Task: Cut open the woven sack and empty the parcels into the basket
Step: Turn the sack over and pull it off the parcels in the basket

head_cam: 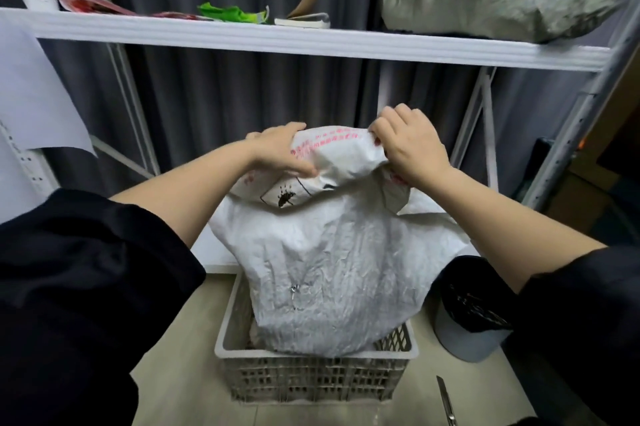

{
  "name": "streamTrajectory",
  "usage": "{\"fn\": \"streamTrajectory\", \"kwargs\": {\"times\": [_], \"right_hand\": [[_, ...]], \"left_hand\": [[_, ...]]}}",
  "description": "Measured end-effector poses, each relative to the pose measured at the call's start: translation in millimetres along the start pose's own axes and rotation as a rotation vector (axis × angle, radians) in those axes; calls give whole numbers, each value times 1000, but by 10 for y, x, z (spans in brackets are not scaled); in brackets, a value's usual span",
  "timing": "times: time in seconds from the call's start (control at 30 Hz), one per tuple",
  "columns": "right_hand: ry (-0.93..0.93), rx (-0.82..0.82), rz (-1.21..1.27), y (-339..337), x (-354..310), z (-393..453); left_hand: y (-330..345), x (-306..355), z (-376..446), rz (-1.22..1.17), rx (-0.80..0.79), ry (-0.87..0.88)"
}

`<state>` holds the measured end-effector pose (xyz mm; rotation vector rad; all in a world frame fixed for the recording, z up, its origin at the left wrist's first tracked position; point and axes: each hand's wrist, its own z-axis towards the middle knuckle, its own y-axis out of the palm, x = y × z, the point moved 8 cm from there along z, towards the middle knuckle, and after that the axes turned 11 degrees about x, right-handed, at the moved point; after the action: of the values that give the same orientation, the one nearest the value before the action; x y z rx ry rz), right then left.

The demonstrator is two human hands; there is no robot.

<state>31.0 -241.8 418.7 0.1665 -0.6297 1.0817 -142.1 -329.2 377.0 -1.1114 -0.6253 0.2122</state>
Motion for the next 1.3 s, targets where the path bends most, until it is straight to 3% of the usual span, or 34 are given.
{"fn": "streamTrajectory", "kwargs": {"times": [0.1, 0.2, 0.27, 0.37, 0.47, 0.57, 0.67, 0.73, 0.87, 1.03, 1.1, 1.17, 1.23, 1.27, 1.3], "right_hand": [[-82, -149, 112, 48, -179, -71], [-116, -419, 280, 153, -232, -283], [42, -583, 390, 225, -121, -415], [474, -807, 512, 420, 91, -614], [776, -1083, 745, 628, -27, -882], [824, -1172, 707, 685, -109, -1030], [653, -1166, 457, 683, -127, -1089], [690, -1090, 443, 643, -124, -1077], [718, -818, 364, 520, -63, -831], [700, -307, 219, 233, 355, 44], [700, -180, 132, 123, 512, 267], [653, -293, 81, 211, 475, 223], [505, -561, 93, 436, 323, 43], [480, -612, 82, 449, 343, 26], [497, -564, 60, 395, 436, 103]], "left_hand": [[57, 143, -1, 257, 247, 113], [35, 175, 6, 344, 389, 148], [36, 165, 23, 334, 411, 169], [53, 277, -32, 305, 426, 287], [109, 319, -106, 223, 395, 405], [165, 130, -34, 71, 227, 290], [275, -256, -28, 316, -138, 62], [294, -426, -102, 520, -191, -2], [351, -406, -188, 565, 65, 30], [-630, -194, 13, 387, 674, -36], [-899, -132, -16, 306, 846, -79], [-833, -89, -20, 358, 729, -62], [-650, -110, 5, 449, 448, -34], [-692, -91, 9, 456, 409, -28], [-831, -29, 39, 439, 475, -6]]}}
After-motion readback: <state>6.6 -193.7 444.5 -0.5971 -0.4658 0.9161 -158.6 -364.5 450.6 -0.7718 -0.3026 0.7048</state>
